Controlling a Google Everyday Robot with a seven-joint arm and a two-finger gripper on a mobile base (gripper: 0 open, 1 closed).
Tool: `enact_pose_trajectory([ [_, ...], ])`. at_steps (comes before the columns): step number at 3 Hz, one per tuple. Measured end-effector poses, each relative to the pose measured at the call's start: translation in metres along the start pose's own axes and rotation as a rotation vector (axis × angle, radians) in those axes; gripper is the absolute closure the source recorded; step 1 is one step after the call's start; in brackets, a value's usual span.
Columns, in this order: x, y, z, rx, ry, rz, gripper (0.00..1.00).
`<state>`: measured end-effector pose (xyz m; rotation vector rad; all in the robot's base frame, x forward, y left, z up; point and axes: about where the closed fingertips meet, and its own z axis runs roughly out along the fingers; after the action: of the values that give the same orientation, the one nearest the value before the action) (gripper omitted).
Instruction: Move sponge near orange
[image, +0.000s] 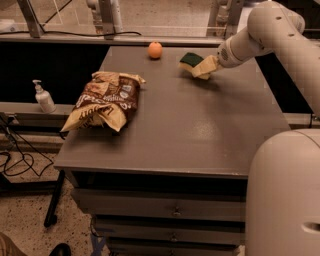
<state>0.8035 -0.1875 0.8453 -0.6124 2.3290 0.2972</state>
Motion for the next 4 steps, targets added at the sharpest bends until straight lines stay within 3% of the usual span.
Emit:
enact_pose_trajectory([
  [2, -0.016, -0.002, 0.012, 0.039, 0.055, 0.016, 1.00],
  [3, -0.048, 0.017, 0.044, 0.046, 0.095, 0.042, 1.00],
  [4, -0.052, 0.022, 0.051, 0.043, 0.108, 0.042, 1.00],
])
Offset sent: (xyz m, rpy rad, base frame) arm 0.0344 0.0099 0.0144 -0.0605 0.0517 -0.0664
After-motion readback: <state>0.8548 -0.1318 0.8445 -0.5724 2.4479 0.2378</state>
